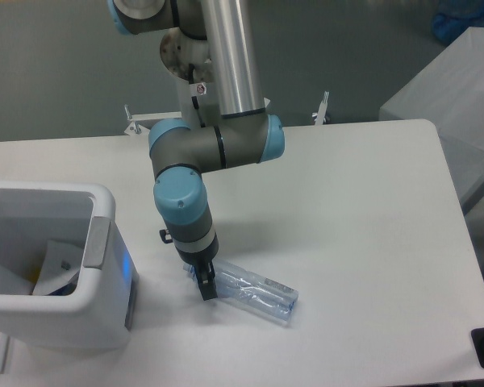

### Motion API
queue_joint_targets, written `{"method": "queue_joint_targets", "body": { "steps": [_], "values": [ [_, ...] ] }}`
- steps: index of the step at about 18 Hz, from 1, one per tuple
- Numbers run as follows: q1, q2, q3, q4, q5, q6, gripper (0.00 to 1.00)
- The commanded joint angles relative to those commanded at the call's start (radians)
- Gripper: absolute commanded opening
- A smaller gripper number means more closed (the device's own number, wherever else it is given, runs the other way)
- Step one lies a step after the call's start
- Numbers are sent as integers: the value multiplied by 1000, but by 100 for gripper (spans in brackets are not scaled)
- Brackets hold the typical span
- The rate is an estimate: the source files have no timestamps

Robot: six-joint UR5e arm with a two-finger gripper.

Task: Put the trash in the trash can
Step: 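Close the gripper around the bottle's middle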

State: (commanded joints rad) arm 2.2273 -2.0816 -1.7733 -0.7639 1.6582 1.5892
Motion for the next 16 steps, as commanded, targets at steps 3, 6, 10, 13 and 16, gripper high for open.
{"method": "queue_joint_targets", "body": {
  "steps": [3, 6, 10, 13, 16],
  "values": [
    [2, 0, 3, 2, 0, -5, 100],
    [2, -8, 9, 0, 5, -15, 94],
    [2, -6, 9, -2, 5, -21, 85],
    [2, -6, 11, -2, 6, -23, 82],
    [2, -5, 12, -3, 6, -26, 78]
  ]
}}
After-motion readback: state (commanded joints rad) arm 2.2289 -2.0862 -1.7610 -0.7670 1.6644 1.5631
